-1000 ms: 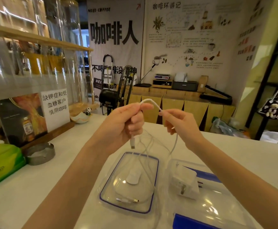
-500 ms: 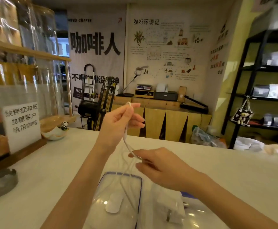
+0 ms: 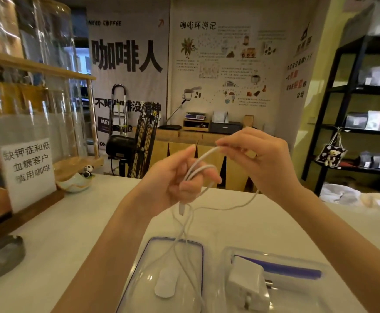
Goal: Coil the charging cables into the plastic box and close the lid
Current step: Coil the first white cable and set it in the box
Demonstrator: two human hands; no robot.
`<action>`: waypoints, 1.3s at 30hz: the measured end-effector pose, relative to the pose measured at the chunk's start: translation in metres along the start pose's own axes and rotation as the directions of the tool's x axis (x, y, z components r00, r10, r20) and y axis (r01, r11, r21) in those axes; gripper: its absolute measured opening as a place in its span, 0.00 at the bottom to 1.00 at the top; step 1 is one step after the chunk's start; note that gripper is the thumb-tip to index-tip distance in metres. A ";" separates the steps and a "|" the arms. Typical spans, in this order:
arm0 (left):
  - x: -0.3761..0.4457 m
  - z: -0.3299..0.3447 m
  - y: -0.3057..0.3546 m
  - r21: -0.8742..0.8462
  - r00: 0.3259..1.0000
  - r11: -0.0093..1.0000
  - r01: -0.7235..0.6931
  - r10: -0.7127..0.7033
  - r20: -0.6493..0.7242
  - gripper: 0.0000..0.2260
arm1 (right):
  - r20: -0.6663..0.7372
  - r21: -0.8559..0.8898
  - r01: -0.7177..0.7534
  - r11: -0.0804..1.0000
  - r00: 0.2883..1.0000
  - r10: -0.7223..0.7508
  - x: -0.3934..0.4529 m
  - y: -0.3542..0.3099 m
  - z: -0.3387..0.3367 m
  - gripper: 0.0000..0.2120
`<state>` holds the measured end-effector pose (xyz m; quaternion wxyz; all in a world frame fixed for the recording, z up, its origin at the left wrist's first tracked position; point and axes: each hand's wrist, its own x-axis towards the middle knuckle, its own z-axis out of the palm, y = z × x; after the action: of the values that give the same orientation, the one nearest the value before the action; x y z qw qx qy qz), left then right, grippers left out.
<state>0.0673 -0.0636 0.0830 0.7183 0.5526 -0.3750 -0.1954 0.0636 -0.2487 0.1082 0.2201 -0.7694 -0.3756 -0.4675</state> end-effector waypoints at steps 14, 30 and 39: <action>-0.023 -0.002 0.029 -0.024 0.827 0.880 -0.475 0.437 -0.355 0.13 | 0.734 0.334 -0.582 0.742 0.654 0.182 -0.034 -0.056 0.052 0.14; -0.015 -0.003 0.008 0.408 0.990 0.913 0.032 0.026 -0.137 0.18 | 0.109 0.375 -0.239 0.896 0.971 0.214 0.003 -0.039 0.001 0.05; -0.017 0.002 0.023 -0.596 0.919 0.798 -0.091 0.298 0.259 0.12 | 0.405 0.700 -0.603 0.383 0.777 0.483 -0.012 -0.035 0.025 0.10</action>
<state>0.0518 -0.0459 0.0991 0.7912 0.2267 -0.4724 -0.3153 0.0469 -0.2145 0.0861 0.6557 -0.6931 -0.2839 -0.0954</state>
